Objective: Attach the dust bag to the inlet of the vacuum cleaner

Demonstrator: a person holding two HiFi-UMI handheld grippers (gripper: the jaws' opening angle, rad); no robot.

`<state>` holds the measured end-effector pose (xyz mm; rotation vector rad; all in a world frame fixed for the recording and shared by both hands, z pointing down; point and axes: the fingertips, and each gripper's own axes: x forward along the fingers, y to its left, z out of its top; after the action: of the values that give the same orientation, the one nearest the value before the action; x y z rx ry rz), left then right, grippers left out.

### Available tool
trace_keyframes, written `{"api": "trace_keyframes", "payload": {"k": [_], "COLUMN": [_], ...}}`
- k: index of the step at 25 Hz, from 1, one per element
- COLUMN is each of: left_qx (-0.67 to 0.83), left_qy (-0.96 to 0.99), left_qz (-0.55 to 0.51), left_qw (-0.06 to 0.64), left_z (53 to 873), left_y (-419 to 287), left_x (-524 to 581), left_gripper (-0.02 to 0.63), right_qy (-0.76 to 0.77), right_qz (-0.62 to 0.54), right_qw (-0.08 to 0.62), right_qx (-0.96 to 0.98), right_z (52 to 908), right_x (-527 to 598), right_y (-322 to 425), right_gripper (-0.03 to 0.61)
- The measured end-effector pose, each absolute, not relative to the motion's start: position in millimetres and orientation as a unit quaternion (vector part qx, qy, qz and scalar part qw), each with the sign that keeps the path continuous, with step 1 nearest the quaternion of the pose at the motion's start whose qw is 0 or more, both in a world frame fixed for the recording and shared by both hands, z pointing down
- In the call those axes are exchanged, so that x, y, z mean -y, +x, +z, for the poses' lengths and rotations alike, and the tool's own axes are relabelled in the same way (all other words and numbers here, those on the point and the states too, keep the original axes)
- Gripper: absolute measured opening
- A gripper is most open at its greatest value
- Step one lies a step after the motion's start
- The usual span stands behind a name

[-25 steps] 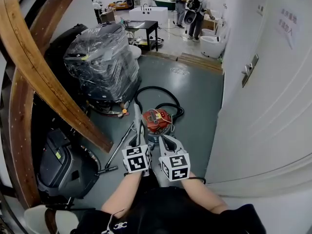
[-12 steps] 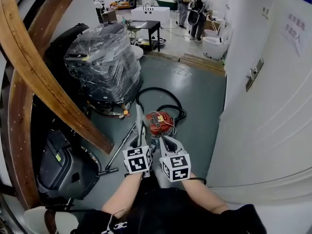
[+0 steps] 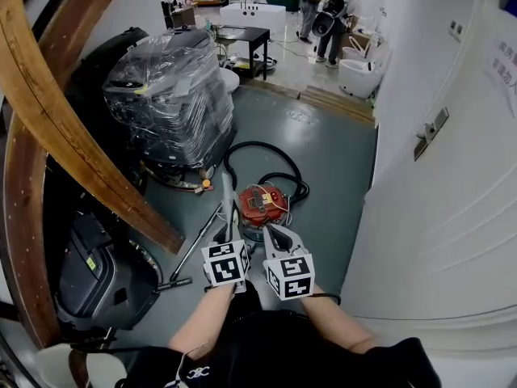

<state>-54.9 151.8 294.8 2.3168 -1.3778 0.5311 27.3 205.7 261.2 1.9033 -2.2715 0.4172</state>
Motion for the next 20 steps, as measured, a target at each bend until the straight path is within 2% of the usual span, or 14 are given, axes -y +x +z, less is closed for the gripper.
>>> {"api": "trace_keyframes", "payload": {"k": [20], "left_qx": [0.499], "left_qy": [0.821], "left_qz": [0.183], "left_qw": [0.21], "left_z": [286], "left_y": [-73], "left_x": [13], "left_gripper": [0.02], "right_qy": [0.624], "right_qz": [0.133], "right_qw": [0.093], "right_qx": [0.764], "right_z": [247], "right_x": [-42], "right_y": [14], "right_gripper": [-0.002]}}
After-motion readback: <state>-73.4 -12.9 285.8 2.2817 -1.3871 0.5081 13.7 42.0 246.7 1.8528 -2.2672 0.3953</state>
